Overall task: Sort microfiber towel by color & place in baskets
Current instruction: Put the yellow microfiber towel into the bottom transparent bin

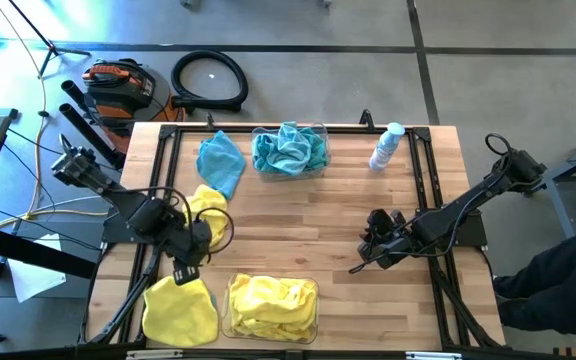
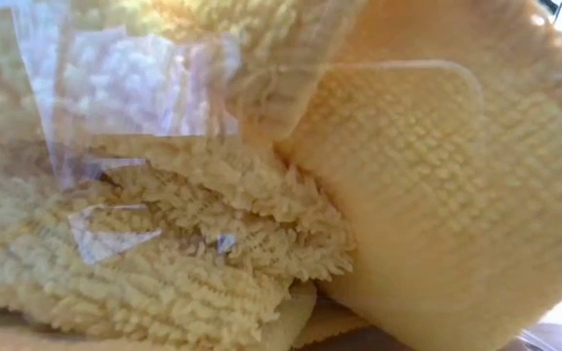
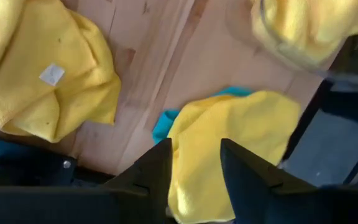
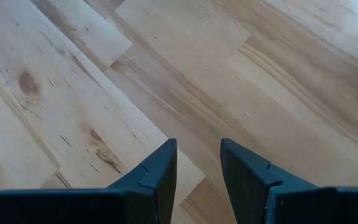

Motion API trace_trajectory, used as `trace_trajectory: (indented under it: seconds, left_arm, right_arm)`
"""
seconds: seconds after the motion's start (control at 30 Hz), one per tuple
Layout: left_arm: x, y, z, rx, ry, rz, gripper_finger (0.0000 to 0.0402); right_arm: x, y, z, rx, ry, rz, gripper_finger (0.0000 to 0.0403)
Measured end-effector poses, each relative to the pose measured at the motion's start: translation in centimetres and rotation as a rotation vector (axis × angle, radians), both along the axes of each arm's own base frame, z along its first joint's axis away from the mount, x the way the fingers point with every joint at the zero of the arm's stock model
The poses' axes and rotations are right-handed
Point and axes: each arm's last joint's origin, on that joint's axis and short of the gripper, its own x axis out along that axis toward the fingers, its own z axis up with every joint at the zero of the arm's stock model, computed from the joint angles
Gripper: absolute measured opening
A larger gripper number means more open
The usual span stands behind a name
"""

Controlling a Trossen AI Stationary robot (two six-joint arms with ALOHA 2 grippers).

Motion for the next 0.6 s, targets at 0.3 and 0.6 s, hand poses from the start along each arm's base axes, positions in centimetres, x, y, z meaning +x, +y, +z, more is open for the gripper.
trace_trajectory:
  seconds: [0.3,0.6]
  left_arm:
    - [-1.3,-1.2,-4.4,0.012,0.102,-0.083,0.0196]
    - [-2.8,-2.1,-9.1,-0.033,0.154,-0.182,0.0195]
  right_arm:
    - [0.1,0.1,0.0,0.080,-0.053,-0.111,0.0118]
    - [0.4,0.3,0.2,0.107,-0.092,-0.114,0.0118]
